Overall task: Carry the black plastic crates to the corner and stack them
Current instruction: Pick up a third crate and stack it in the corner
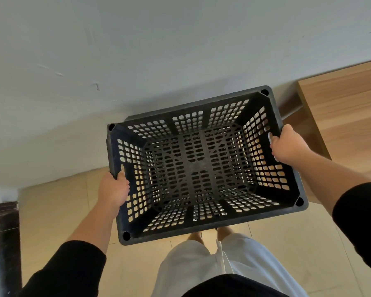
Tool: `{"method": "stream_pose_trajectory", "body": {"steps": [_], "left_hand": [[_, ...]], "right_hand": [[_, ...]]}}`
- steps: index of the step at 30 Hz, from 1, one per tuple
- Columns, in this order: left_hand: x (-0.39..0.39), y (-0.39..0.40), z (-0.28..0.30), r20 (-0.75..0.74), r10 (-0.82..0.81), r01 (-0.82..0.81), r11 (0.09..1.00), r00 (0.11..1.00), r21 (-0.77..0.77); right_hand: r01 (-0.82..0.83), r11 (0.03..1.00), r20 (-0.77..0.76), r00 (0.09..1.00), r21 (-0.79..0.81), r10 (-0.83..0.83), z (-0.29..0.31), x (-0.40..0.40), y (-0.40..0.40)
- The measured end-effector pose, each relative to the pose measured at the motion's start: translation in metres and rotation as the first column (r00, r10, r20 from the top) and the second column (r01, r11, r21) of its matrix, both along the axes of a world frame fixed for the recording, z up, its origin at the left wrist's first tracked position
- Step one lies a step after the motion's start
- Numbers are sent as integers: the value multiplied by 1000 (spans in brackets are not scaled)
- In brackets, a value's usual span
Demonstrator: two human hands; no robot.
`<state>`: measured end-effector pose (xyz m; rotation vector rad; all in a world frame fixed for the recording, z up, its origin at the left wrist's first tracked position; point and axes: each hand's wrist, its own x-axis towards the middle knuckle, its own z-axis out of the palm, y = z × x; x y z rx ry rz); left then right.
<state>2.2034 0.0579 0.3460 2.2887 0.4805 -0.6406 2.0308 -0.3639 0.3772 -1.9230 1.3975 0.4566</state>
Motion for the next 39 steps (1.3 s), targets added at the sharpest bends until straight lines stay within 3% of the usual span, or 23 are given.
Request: {"method": "stream_pose_trajectory", "body": {"steps": [9,17,21,26,29,34,39], "left_hand": [[-3,-1,-4,35,67,-67,998,997,9],[-1,0,-6,85,-14,7,997,996,81],[-2,-3,3,54,-86,78,987,995,141],[7,2,28,-163,-260,296,920,952,257],[-5,0,44,-113,-361,378,863,926,337],[-34,-25,68,36,-607,520,709,794,476],[-51,-61,78,6,-809,760,556,588,336]], "right_hand": [[-17,989,83,996,-146,29,-7,-13,15],[-20,986,85,996,-168,34,-6,-12,19],[-44,991,45,998,-128,50,0,-9,19],[-63,998,-121,991,-15,61,19,3,16],[-123,989,-151,982,-84,109,31,-2,23],[-246,953,-92,968,-180,233,51,-24,63],[-244,958,-72,969,-151,236,70,-49,103]]}}
